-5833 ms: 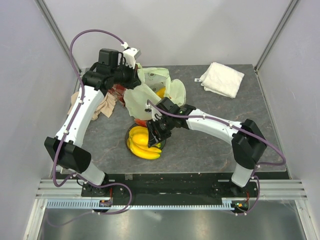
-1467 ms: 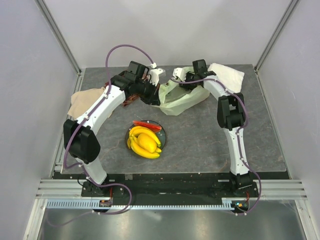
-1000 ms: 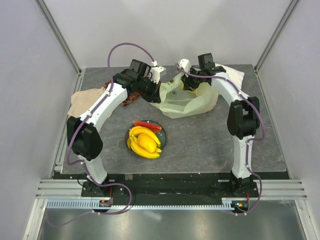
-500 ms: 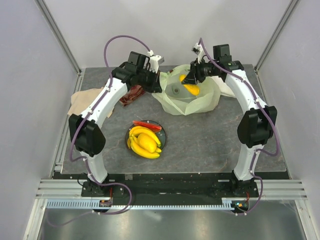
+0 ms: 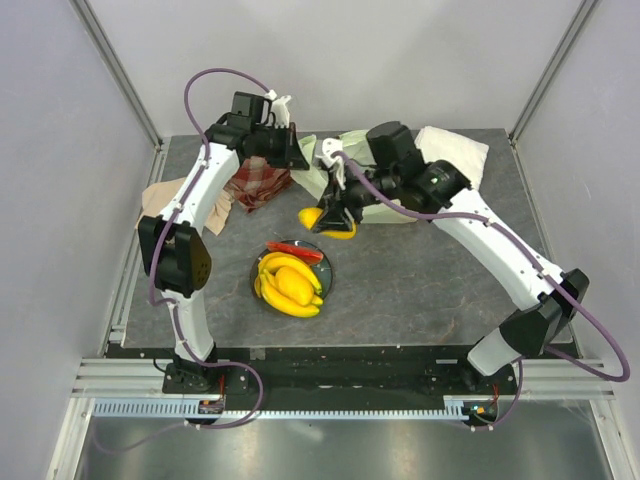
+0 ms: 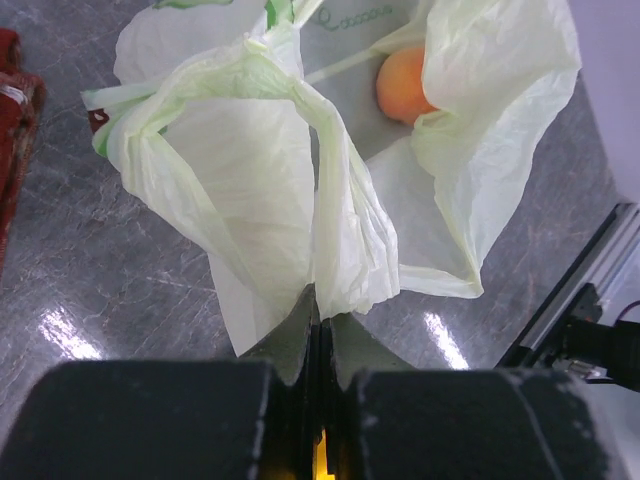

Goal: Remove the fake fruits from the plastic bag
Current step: Place the fake fruit on the plate.

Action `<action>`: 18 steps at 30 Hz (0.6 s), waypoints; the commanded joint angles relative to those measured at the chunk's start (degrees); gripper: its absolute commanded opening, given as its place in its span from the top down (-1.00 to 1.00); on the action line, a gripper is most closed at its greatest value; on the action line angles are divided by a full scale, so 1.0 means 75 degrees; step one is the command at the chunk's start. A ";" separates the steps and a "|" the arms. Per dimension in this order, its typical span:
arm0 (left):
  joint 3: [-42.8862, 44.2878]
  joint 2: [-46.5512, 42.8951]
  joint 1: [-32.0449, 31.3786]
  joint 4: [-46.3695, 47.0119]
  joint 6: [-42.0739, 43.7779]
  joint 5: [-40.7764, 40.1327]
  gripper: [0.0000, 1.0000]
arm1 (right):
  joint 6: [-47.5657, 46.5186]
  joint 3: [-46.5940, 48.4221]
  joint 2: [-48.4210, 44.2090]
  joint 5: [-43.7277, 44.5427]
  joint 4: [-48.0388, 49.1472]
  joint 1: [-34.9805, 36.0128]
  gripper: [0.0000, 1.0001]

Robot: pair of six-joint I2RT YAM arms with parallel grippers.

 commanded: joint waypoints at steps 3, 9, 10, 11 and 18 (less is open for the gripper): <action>0.0089 -0.0475 0.0256 0.0159 -0.0388 0.0593 0.97 | 0.1053 0.0291 0.1045 0.0810 -0.0052 0.0994 0.45; -0.0262 -0.0827 0.0303 0.0276 -0.0423 0.0652 0.96 | 0.2240 -0.0143 0.1725 0.1414 0.0792 0.1100 0.48; -0.0321 -0.0943 0.0303 0.0265 -0.0412 0.0652 0.96 | 0.2322 -0.0247 0.1772 0.1627 0.0862 0.1088 0.48; -0.0403 -0.0991 0.0315 0.0276 -0.0388 0.0663 0.96 | 0.2474 -0.0376 0.1738 0.1850 0.0932 0.1065 0.48; -0.0451 -0.1167 0.0315 0.0218 -0.0481 0.0862 0.96 | 0.5976 -0.1900 0.1024 0.2660 0.1636 -0.0116 0.54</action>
